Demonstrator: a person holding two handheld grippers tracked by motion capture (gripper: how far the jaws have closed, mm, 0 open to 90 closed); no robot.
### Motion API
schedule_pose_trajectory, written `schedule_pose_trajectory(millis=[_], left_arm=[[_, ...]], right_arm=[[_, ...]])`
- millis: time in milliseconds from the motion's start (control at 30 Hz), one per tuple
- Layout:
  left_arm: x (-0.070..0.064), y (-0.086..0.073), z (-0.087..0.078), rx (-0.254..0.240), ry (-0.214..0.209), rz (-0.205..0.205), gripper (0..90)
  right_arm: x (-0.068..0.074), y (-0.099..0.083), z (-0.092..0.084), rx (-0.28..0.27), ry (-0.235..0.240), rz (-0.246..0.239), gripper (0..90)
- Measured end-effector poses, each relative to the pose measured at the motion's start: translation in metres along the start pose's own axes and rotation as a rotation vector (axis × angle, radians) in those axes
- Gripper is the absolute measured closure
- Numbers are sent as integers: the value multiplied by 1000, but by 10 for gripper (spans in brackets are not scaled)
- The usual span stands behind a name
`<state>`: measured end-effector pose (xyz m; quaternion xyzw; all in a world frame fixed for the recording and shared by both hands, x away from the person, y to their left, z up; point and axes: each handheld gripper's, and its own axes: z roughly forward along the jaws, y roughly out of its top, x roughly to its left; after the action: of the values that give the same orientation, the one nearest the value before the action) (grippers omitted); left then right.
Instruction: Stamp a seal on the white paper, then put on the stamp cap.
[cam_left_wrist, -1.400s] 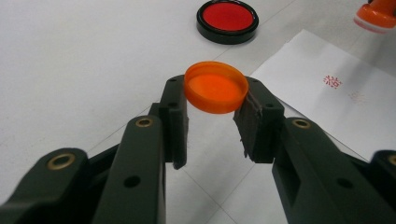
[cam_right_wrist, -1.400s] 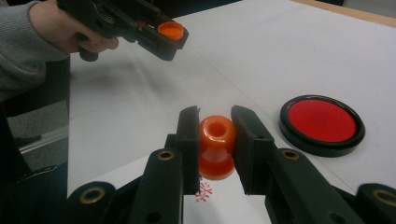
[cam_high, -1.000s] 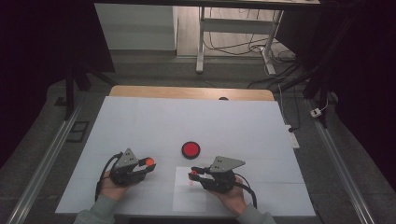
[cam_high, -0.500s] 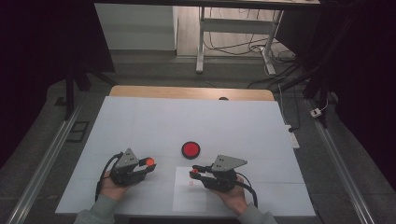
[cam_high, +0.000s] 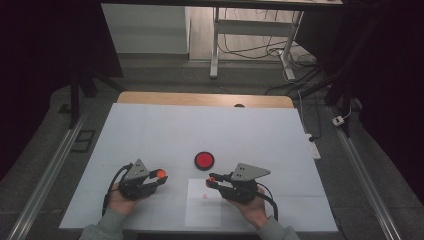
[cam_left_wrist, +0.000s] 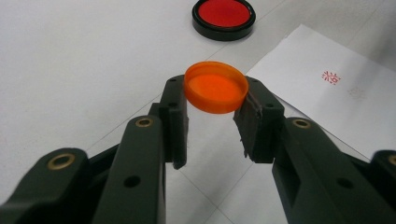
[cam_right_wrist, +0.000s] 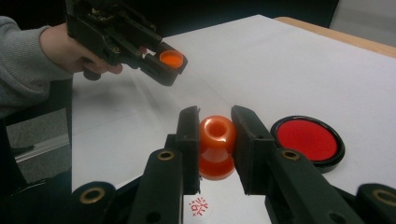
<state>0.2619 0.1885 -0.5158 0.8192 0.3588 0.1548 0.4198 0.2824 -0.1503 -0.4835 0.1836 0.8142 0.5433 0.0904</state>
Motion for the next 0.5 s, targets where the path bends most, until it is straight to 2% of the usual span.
schedule_pose_trajectory(millis=[500], left_arm=[[-5, 4, 0, -8, -8, 15, 647]], right_arm=[[-3, 6, -7, -31, -15, 0, 725]])
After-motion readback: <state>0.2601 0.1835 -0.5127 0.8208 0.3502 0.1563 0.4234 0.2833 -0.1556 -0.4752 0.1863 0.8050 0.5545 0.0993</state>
